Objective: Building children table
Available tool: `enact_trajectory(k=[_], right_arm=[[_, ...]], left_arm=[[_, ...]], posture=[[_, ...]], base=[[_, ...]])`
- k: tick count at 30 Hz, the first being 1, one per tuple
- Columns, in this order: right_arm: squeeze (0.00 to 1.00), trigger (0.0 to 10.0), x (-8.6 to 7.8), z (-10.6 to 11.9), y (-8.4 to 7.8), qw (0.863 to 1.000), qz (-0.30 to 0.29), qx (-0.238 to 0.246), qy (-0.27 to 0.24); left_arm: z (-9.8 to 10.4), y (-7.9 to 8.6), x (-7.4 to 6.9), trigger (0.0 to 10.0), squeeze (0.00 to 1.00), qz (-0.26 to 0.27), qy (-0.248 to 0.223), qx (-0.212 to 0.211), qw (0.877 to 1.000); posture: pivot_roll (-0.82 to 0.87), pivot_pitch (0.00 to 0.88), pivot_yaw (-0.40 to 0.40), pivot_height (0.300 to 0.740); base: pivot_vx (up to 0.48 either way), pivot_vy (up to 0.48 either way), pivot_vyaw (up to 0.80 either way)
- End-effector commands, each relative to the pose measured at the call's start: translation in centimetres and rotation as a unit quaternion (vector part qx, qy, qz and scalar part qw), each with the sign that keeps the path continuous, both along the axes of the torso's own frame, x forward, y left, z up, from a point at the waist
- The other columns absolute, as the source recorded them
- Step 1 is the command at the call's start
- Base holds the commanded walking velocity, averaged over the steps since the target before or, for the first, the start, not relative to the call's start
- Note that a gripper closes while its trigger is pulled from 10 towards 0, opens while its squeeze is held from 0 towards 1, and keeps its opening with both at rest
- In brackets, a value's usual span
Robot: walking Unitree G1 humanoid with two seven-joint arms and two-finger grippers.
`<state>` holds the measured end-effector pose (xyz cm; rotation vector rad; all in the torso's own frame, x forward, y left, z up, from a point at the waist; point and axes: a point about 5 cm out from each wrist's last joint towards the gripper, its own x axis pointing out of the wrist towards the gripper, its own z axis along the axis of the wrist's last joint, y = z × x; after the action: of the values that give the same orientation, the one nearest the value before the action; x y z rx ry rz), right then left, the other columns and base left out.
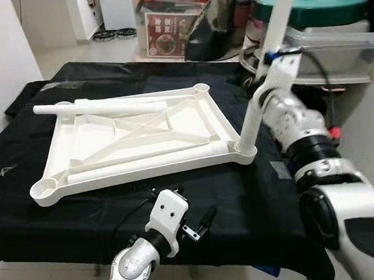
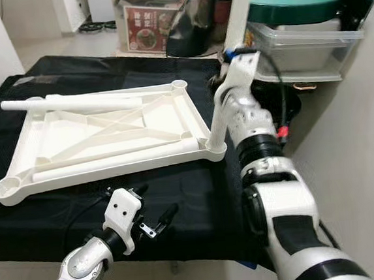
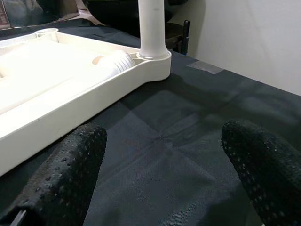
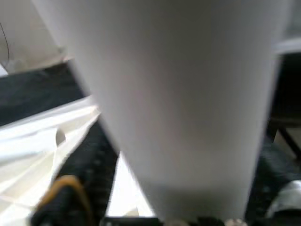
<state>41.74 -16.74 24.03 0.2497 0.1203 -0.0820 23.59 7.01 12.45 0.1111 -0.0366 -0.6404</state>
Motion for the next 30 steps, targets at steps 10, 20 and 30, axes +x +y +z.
enact_trajectory(k=[10,20,30], right_arm=[[1.0,10.0,-0.6,-0.9,0.0,1.0,-0.001,-0.008,0.007],[0.0,10.0,-3.3,-3.6,-1.7,0.998,-0.068,-0.012,0.007],[0.0,10.0,-5.5,-5.0,-0.3,0.997,-0.055,0.034,-0.032]], left_arm=[[-0.6,-0.1,-0.2,10.0,0.0,-0.001,0.009,0.006,1.0],[-0.6,0.0,-0.2,10.0,0.0,-0.005,0.01,0.008,1.0],[-0.6,0.1,-0.1,10.0,0.0,-0.004,0.01,0.009,1.0]], posture=[[0.13,0.014,-0.091,0.74],[0.12,0.013,-0.077,0.74],[0.12,0.025,-0.078,0.74]], base=[[0.0,0.0,0.0],[0.0,0.0,0.0],[0.0,0.0,0.0]])
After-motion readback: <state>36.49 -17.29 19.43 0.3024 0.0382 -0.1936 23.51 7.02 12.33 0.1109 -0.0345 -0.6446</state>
